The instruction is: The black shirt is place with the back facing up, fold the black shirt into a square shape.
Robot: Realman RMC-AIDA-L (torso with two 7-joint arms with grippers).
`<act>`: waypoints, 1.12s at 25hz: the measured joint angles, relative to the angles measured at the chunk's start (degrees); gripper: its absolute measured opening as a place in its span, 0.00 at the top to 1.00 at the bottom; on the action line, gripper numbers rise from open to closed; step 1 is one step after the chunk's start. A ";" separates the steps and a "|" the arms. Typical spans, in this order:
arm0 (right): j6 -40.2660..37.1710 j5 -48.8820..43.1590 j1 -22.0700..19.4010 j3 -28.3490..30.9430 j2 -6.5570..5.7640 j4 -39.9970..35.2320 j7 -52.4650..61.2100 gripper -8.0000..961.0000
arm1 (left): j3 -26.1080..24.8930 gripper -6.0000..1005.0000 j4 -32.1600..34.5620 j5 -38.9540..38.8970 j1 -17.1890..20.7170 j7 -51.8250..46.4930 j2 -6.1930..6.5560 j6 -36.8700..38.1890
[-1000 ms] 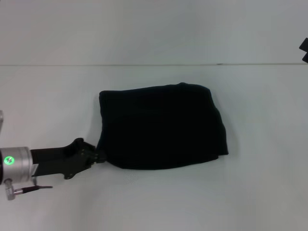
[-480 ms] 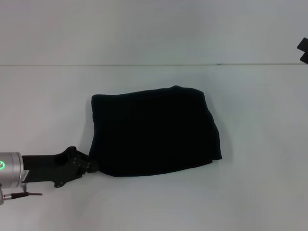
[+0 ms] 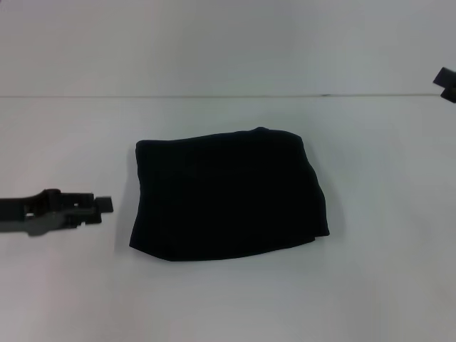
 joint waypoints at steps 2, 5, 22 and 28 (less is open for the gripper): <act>-0.06 -1.62 -0.09 -0.18 0.35 -0.12 -4.45 0.23 | -2.14 0.62 0.82 -0.18 -1.02 10.46 -1.05 1.56; -0.35 -7.39 0.00 -1.32 0.96 -1.33 -12.05 0.23 | -1.30 0.53 -0.04 0.25 -3.86 21.41 -3.04 -0.97; -1.64 -17.92 2.27 -11.06 5.82 -9.56 -29.82 0.23 | 8.32 0.08 8.03 0.37 -7.94 41.54 -7.67 -3.31; 3.54 -17.96 4.29 -14.88 7.26 -8.87 -30.05 0.23 | 10.81 0.08 7.95 0.16 -7.55 39.95 -8.26 -4.05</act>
